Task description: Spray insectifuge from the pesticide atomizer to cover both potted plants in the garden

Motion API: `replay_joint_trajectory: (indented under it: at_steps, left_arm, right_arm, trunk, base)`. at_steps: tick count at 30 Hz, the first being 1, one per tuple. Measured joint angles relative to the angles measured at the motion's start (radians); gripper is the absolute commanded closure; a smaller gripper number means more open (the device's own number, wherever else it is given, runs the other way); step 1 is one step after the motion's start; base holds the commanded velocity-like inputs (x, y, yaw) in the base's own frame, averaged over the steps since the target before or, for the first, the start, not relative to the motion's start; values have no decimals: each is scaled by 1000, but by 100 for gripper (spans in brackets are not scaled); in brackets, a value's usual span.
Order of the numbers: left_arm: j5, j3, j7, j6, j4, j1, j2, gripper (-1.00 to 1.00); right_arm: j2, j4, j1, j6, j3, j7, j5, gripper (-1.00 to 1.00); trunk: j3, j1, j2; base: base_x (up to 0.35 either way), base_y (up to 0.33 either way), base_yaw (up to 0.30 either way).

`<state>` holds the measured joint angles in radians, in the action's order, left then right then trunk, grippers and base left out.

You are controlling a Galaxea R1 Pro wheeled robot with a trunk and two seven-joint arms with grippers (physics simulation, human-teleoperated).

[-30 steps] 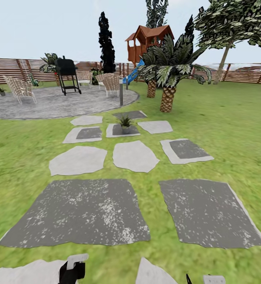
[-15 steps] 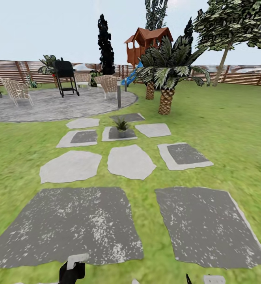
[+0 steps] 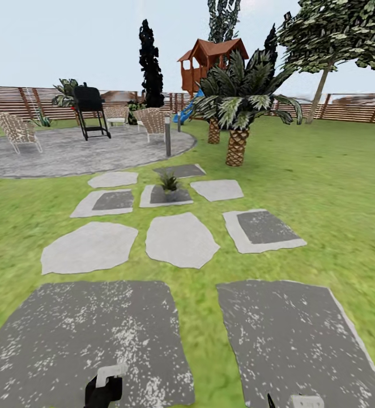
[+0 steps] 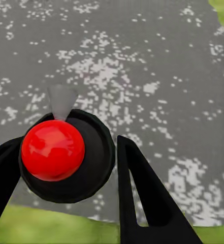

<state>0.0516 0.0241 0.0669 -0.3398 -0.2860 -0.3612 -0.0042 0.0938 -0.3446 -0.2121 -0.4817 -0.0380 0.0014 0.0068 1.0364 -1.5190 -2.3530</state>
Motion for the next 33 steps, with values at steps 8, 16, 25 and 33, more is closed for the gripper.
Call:
replay_joint_trajectory:
  at_steps: [8, 16, 25, 33]
  left_arm:
    - [0, 0, 0, 0, 0, 0, 0, 100]
    - [0, 0, 0, 0, 0, 0, 0, 100]
    - [0, 0, 0, 0, 0, 0, 0, 100]
    - [0, 0, 0, 0, 0, 0, 0, 100]
  right_arm:
    - [0, 0, 0, 0, 0, 0, 0, -100]
    - [0, 0, 0, 0, 0, 0, 0, -100]
    - [0, 0, 0, -1, 0, 0, 0, -100]
    - [0, 0, 0, 0, 0, 0, 0, -100]
  trunk:
    - [0, 0, 0]
    - [0, 0, 0]
    - [0, 0, 0]
    - [0, 0, 0]
  base:
    - [279, -167, 0]
    - [279, -167, 0]
    - [279, -167, 0]
    - [279, -167, 0]
